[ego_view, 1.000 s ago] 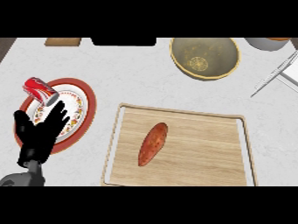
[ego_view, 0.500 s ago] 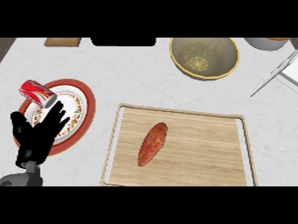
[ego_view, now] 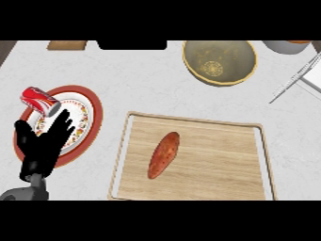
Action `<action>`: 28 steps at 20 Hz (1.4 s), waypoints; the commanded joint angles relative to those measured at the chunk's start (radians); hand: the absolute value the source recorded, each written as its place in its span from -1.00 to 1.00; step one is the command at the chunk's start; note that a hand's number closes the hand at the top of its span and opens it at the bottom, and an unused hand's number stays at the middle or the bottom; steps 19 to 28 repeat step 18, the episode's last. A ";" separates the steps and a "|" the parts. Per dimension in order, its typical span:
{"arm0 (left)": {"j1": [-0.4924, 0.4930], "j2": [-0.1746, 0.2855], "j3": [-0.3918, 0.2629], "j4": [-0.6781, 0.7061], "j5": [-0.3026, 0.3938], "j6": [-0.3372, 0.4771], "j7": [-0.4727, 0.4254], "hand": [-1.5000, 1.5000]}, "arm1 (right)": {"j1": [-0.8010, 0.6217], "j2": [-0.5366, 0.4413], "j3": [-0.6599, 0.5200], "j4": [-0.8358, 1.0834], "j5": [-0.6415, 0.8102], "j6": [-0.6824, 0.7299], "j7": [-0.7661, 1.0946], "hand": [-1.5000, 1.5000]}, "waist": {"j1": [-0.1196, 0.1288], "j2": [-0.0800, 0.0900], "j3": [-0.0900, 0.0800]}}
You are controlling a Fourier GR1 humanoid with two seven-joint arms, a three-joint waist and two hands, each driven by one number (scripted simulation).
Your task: Pick the cupcake from the tray and place it in the tiered shelf
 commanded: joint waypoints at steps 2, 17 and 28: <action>0.036 0.009 0.009 0.015 0.017 -0.027 0.015 0.00 | 0.087 -0.099 -0.066 -0.021 0.026 -0.045 0.030 -1.00 | -0.012 0.003 -0.004; 0.026 -0.041 -0.009 0.007 -0.045 0.055 0.013 0.00 | 0.445 -0.182 -0.565 -0.250 -0.244 0.223 0.045 -1.00 | -0.046 -0.004 -0.003; 0.013 0.002 0.021 0.036 -0.014 0.004 0.023 0.00 | 0.457 -0.203 -0.559 -0.292 -0.239 0.230 0.098 -1.00 | -0.033 0.000 -0.004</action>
